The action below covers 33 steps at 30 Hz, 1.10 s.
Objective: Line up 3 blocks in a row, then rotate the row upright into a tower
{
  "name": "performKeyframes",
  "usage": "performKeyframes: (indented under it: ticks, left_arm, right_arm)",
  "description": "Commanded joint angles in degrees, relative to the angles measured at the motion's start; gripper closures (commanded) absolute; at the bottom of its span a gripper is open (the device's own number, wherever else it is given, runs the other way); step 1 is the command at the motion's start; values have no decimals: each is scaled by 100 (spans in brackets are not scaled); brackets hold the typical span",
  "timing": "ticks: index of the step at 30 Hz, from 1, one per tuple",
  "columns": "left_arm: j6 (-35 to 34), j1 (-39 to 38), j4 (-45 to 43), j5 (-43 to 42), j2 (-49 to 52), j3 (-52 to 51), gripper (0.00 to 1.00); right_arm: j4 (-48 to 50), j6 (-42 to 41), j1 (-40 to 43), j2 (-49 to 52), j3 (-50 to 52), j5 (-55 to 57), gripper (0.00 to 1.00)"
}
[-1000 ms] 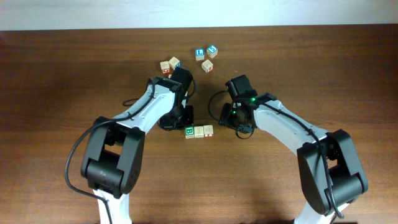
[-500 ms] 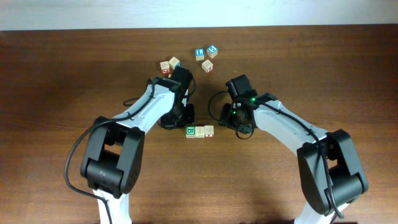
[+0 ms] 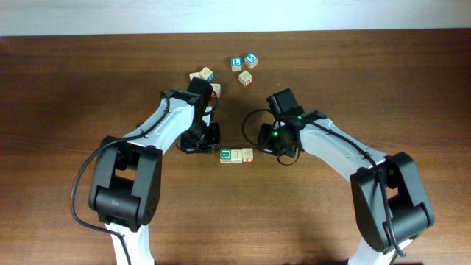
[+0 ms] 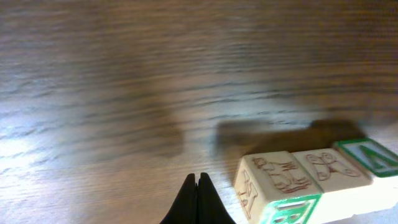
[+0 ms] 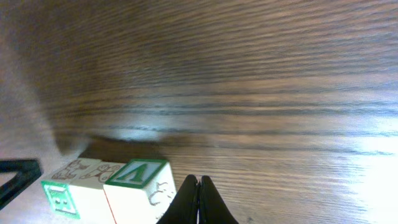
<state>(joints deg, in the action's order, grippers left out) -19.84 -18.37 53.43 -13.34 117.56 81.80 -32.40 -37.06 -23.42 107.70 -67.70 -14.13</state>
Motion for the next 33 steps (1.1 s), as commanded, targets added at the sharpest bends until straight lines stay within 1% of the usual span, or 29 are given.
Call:
performKeyframes:
  ticks: [1,4,5,8,11,13,14,16,21,27,29,33]
  left_arm:
    - [424,11,-199,-560,42,-229,100]
    - [492,17,-238,-564,42,-275,100]
    - [621,17,-260,-636,42,-273,100]
    - [1001,118,-282,-981,39,-275,100]
    - [1064,291,-278,-1108,39,-275,100]
    - [1379,374,-280,-1495,39,-275,100]
    - [1440,404,-278,-1648,39,-275,100]
    - [1440,431,-282,-1690,39,-275,100]
    - [1714,428,-256,-2017,39,-275,100]
    - [1687,428,-166,-1878,39,-275,100]
    - [1497,428,-72,-1593,39,-275,100]
    - [1165,422,24,-1576,39,-278,100]
  right_arm:
    - [94,280,-7,166,28,-391,96]
    - [94,280,-9,166,28,-391,96]
    - [92,280,-9,166,28,-391,96]
    - [44,275,-9,166,28,-496,96]
    - [22,254,-9,168,28,-505,96]
    - [26,256,-9,181,28,-564,96]
    - [31,256,-9,214,28,-608,96]
    - [72,254,-7,289,28,-682,96]
    - [98,251,35,332,28,-837,96]
    - [98,236,35,332,28,-837,96]
    - [94,175,35,332,28,-817,96]
    - [94,-7,22,337,28,-793,96]
